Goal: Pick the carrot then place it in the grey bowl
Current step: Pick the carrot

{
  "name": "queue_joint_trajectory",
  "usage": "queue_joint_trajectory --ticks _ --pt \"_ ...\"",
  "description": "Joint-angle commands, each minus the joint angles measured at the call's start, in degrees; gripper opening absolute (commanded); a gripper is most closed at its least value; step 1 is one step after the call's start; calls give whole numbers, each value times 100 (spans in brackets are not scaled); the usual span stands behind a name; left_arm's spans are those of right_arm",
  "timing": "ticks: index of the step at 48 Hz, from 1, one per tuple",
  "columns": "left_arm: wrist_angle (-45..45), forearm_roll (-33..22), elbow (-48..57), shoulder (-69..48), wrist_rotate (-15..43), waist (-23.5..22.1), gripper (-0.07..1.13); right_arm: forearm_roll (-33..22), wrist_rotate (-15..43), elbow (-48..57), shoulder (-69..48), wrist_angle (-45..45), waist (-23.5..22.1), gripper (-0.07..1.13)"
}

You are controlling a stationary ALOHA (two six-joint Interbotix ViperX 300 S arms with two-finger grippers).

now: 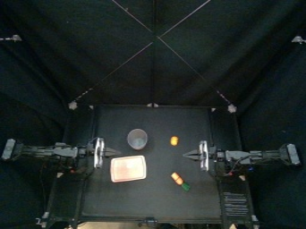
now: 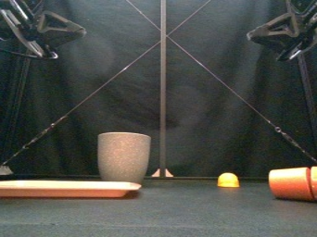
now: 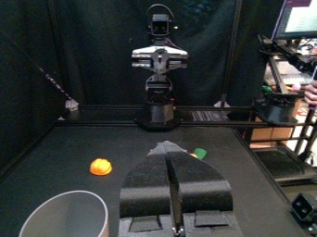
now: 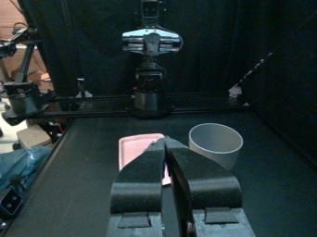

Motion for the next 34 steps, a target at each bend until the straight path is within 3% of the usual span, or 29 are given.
queue_joint_trajectory --ticks 1,7,17,27,34 --pt "-9 -18 -105 -62 -9 229 -5 35 53 9 105 26 26 -3" --pt "0 -26 -105 -149 -9 290 -3 255 422 123 176 325 88 3" --pt "167 -35 -105 -237 -9 290 -3 589 1538 62 316 1274 694 5" --pt "413 -35 -105 -237 -9 299 -3 598 2663 70 615 1336 1310 8" --pt "439 -26 -105 -237 9 316 -3 580 3208 35 1151 1283 1406 17"
